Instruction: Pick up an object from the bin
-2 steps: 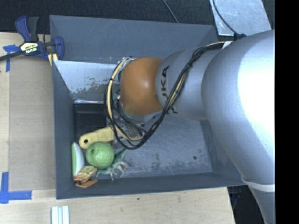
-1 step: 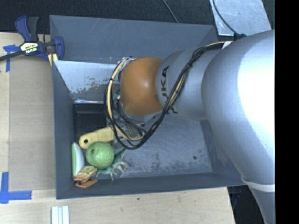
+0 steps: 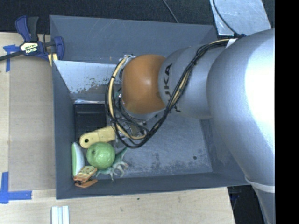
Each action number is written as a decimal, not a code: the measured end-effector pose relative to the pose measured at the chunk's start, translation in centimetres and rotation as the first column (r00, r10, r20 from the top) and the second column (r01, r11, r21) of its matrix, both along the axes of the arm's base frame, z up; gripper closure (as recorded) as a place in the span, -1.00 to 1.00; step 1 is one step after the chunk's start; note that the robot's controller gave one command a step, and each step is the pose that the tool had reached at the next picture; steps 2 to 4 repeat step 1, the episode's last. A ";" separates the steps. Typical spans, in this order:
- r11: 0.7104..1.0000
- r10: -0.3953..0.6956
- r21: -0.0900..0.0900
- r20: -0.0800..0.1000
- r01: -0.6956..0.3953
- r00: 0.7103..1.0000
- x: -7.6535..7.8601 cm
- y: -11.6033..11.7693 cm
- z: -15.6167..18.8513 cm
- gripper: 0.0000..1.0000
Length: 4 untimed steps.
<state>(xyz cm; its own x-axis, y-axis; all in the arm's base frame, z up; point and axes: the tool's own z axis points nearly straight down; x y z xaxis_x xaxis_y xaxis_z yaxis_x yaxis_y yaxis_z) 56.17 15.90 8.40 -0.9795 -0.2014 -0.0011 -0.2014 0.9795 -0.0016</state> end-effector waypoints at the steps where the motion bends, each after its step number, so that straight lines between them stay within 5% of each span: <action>1: 1.000 0.000 0.000 0.002 0.000 1.000 0.1 0.0 4.1 1.00; 4: 1.000 0.000 0.000 0.002 0.000 1.000 0.1 0.0 4.1 1.00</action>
Offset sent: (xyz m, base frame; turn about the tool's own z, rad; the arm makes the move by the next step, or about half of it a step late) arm 0.0003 -0.0001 0.0495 0.0001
